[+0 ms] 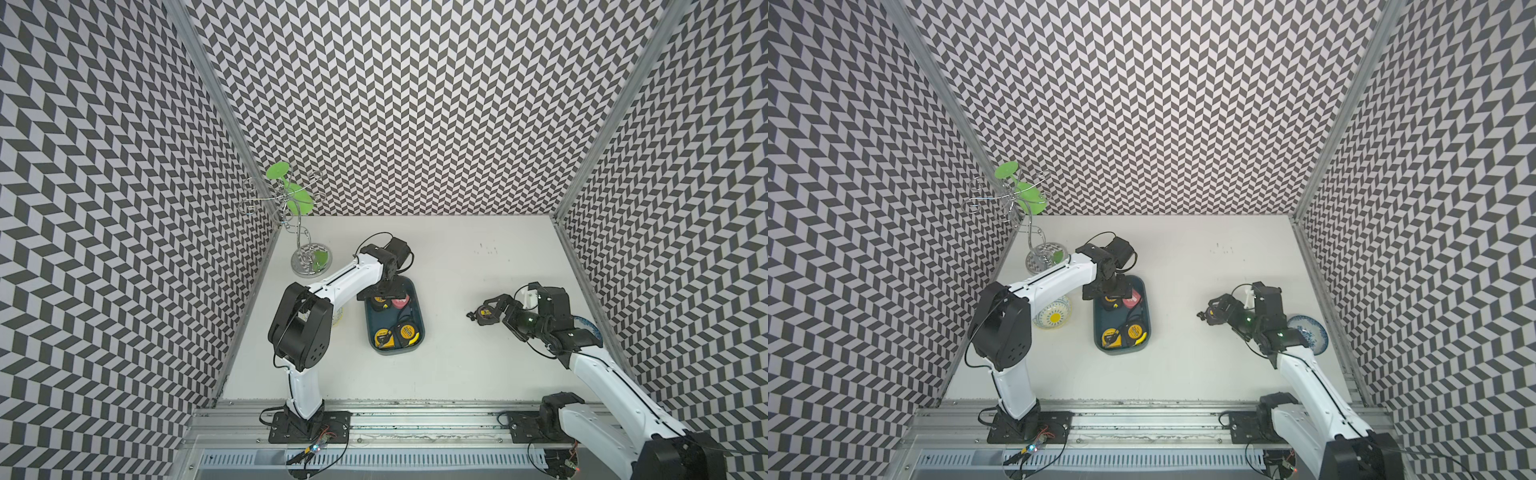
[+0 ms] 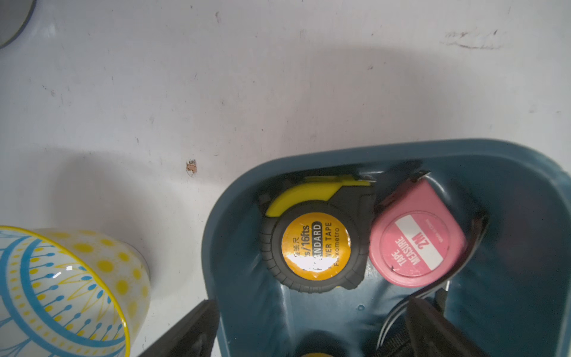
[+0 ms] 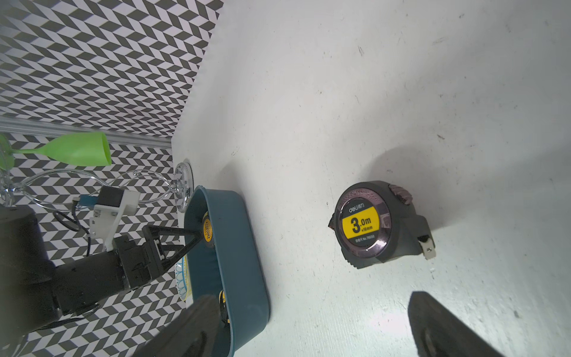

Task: Take the tape measure out of the storage box
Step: Pick up the tape measure from the storage box.

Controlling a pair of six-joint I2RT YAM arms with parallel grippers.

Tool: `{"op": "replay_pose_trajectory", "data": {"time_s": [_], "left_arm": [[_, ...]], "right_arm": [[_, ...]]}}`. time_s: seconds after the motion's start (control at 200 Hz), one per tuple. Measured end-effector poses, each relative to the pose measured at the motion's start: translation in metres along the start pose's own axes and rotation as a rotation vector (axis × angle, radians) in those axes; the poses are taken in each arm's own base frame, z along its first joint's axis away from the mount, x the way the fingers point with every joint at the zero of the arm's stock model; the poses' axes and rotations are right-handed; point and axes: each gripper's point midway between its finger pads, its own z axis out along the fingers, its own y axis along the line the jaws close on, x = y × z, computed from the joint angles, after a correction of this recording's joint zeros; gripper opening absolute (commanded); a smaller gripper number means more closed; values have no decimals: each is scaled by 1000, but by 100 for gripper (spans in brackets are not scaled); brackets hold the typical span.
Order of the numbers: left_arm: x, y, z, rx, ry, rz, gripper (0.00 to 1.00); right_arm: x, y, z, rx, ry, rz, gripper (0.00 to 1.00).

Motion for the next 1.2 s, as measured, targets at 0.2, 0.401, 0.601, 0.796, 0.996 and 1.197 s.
{"op": "replay_pose_trajectory", "data": {"time_s": [0.2, 0.401, 0.601, 0.796, 0.996, 1.197], "left_arm": [[-5, -2, -5, -3, -21, -4, 96], [-9, -7, -13, 11, -43, -4, 96], [-7, -9, -12, 13, -44, -10, 92], [-7, -8, -4, -2, -46, -15, 90], [-5, -9, 12, -24, -30, -10, 87], [-5, -10, 23, -37, -23, -10, 85]], "right_arm": [[1, -1, 0, 4, 3, 3, 100], [1, -1, 0, 3, 3, 2, 100], [1, -1, 0, 4, 4, 3, 100], [1, -1, 0, 4, 4, 3, 100], [1, -1, 0, 5, 4, 4, 100], [0, -2, 0, 6, -1, 9, 99]]}}
